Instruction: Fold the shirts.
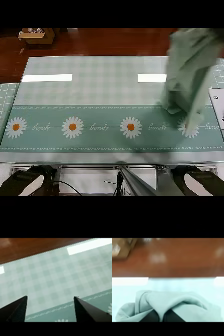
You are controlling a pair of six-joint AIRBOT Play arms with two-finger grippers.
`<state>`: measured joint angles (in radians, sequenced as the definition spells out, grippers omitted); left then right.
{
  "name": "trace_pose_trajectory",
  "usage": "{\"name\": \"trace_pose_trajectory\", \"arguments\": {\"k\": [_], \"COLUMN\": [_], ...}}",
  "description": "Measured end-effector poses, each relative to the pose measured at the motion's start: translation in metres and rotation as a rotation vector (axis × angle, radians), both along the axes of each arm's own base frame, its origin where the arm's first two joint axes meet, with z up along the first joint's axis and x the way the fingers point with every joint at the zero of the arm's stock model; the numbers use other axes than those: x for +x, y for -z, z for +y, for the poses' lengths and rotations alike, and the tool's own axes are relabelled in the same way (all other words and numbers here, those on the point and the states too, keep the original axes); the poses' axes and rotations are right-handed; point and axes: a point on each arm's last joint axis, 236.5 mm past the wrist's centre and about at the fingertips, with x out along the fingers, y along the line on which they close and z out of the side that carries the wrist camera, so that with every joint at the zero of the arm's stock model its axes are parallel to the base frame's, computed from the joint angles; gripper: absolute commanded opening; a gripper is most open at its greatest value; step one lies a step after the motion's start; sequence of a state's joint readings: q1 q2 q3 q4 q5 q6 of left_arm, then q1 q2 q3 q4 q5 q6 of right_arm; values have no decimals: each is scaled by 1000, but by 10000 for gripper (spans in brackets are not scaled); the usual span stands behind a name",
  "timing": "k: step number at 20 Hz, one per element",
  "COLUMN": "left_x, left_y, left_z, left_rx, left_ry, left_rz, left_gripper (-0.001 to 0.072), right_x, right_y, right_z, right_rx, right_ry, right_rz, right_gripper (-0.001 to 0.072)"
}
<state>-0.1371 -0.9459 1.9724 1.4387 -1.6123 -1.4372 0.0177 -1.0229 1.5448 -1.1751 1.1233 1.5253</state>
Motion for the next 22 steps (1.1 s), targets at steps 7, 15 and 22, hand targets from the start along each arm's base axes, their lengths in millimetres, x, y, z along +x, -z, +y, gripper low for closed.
{"name": "trace_pose_trajectory", "arguments": {"k": [7, 15, 22], "left_x": [-6, 0, 8], "left_y": [6, 29, 157], "left_z": [1, 0, -19], "left_rx": [9, 20, 35], "left_ry": [2, 3, 79], "left_rz": [33, 103, 453], "left_gripper": [706, 706, 706], "right_x": [-56, -87, 3], "right_y": [202, 245, 158], "right_z": [251, 329, 118], "right_rx": [-116, -83, -296], "right_ry": [-550, -634, -303], "right_rz": [454, 471, 305], "right_gripper": [26, 517, 520]}}
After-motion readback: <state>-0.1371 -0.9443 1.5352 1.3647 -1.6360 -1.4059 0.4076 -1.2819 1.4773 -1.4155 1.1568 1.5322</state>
